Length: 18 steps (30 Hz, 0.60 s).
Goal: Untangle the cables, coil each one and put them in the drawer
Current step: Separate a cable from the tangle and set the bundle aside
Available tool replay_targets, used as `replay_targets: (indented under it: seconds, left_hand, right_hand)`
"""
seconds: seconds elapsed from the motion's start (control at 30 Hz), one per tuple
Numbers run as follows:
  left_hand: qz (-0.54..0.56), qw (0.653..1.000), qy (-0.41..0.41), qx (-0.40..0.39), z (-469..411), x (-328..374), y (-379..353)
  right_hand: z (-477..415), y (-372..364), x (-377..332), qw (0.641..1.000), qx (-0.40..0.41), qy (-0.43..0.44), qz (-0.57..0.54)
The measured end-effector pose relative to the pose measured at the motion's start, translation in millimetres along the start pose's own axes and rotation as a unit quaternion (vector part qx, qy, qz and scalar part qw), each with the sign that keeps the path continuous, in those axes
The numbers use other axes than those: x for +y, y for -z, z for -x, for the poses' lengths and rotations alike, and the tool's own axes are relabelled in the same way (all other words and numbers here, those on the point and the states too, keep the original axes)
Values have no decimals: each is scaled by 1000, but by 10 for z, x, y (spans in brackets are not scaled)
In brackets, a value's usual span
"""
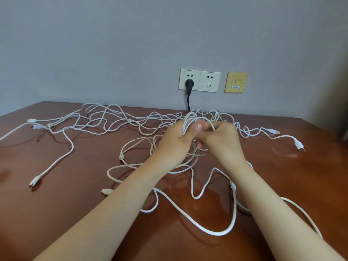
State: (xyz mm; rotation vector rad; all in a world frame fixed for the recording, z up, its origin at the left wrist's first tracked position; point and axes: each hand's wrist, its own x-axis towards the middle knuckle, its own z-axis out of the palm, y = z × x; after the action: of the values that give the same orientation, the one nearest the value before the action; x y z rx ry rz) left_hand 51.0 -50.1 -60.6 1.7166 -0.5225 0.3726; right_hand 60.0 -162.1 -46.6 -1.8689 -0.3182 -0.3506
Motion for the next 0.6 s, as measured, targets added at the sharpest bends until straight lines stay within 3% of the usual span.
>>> replay_targets:
  seconds: [0.13,0.23,0.37,0.47,0.6]
  left_hand:
    - [-2,999,20,36,22,38,-29]
    - [74,993,61,75,29,114,-58]
    - [202,959,147,136,-24,111,-26]
    - [246,939,165,176,-57,124,61]
    - [309,923,159,167,-76,127,148]
  right_hand:
    - [-52,-22,36,999,36,-12,22]
    - [-39,-45,16,998,19,-7,52]
    - [62,-145,24,981,2,104,165]
    - [78,-183,52,977,9,167,133]
    - [57,-224,104,983,17,153,104]
